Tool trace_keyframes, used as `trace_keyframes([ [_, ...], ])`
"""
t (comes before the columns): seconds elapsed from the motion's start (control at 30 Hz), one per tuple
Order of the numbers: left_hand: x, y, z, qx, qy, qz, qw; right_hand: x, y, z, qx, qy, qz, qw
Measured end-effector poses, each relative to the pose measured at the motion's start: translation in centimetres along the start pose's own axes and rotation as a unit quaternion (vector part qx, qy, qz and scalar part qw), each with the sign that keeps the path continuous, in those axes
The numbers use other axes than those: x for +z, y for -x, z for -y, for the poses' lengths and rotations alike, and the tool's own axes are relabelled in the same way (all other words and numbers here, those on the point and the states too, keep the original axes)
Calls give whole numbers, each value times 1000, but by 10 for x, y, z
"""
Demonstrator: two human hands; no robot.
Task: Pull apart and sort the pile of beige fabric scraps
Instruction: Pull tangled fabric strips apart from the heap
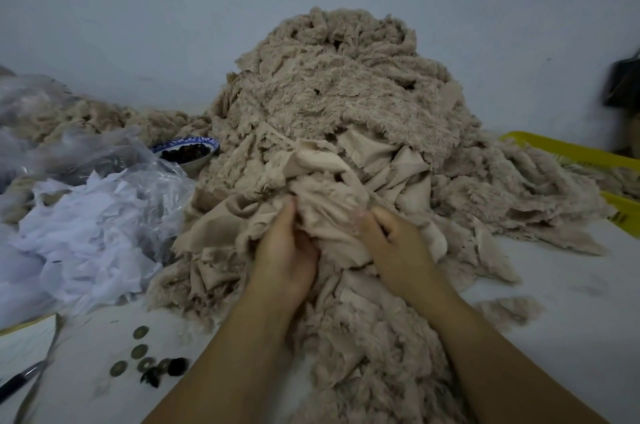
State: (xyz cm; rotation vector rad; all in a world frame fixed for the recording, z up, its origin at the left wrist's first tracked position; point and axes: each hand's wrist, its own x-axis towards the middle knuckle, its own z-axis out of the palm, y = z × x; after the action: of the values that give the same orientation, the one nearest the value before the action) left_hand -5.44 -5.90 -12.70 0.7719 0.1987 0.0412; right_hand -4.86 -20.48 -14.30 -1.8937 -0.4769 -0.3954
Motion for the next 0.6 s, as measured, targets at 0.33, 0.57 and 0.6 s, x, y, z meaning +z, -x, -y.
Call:
trace_keyframes([
  [0.33,-33,-22,-26,106,235,-66,964,-29,-16,-18,161,-86,-314,932],
  [0.57,-16,-9,-10,125,-47,-8,991,-16,-14,-12,118,-111,-184,969],
  [0.6,-12,-5,-8,126,-130,2,983,-14,-13,-10,105,-109,-168,974],
])
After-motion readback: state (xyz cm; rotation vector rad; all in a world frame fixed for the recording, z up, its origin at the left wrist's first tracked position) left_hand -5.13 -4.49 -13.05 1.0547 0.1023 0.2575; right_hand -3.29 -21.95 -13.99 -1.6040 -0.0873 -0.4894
